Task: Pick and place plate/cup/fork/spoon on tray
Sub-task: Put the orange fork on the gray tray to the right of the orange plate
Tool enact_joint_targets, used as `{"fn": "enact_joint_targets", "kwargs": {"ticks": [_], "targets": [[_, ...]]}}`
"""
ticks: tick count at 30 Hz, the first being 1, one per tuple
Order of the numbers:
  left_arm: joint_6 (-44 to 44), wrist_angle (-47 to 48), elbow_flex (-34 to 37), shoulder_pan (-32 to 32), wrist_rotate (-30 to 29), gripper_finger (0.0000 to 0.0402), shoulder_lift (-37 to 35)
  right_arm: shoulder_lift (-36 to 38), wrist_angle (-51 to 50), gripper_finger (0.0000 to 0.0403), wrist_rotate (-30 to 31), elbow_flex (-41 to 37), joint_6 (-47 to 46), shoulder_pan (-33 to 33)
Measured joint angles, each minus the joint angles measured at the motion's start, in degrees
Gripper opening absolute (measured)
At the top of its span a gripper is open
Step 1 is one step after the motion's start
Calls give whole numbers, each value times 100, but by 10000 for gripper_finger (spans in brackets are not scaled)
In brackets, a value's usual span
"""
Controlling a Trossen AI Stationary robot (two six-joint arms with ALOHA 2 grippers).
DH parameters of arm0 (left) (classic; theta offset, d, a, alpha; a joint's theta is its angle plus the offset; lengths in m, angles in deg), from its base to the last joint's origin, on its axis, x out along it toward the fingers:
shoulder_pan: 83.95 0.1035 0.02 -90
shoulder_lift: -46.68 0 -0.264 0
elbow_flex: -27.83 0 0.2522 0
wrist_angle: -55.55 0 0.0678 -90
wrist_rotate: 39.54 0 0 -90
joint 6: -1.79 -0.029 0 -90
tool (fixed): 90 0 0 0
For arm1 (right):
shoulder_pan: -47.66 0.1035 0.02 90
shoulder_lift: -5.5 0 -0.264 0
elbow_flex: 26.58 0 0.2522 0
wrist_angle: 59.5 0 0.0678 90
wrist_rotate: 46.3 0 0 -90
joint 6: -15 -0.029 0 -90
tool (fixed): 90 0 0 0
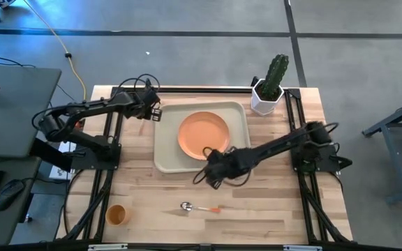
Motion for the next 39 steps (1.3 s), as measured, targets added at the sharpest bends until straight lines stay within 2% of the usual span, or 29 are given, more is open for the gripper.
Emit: {"fn": "enact_joint_targets", "kwargs": {"ticks": [4, 8, 15, 24, 28, 32, 39], "targets": [[-137, 31, 0, 207, -21, 78, 274, 897, 490, 185, -43, -882, -341, -128], [-141, -28, 2, 300, -35, 78, 577, 1621, 514, 171, -1, -1490, -648, -196], [-141, -336, 4, 316, 122, 78, 1055, 2316, 550, 146, 4, -2077, -788, -313], [159, -419, 4, 314, -63, 75, 1421, 2401, 487, 140, -28, -2194, -478, -327], [160, -439, 0, 310, -63, 48, 1431, 2399, 489, 139, -40, -2194, -247, -395], [116, -467, 7, 316, -94, 8, 1334, 2398, 497, 137, -274, -2194, -29, -571], [73, -248, 7, 235, 124, 4, 722, 2395, 987, 107, -505, -2194, 454, -939]]}}
